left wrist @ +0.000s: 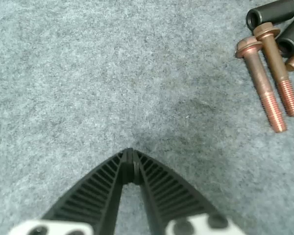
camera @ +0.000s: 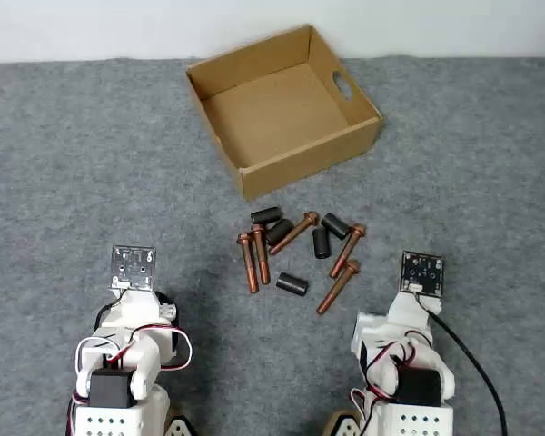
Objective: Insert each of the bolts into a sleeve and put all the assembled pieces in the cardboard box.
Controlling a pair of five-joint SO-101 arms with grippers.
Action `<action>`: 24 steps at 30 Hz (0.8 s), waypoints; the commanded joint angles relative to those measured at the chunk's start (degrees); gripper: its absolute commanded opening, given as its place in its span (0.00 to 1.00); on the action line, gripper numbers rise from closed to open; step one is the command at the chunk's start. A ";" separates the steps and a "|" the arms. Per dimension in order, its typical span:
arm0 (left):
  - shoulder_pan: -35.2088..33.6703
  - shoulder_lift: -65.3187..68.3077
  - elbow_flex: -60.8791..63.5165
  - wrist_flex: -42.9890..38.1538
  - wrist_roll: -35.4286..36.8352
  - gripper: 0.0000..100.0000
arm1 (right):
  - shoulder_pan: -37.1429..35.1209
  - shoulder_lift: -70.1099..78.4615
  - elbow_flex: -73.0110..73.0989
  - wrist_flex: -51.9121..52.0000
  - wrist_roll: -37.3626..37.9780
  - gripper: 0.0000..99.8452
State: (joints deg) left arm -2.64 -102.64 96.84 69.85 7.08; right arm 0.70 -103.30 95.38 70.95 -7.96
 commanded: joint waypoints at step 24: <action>0.18 -0.35 -0.31 0.26 0.09 0.00 | -7.87 39.52 -33.41 0.48 -14.95 0.15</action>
State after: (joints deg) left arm -2.64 -102.64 96.84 69.85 7.08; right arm -5.45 -72.62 67.69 72.62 -18.95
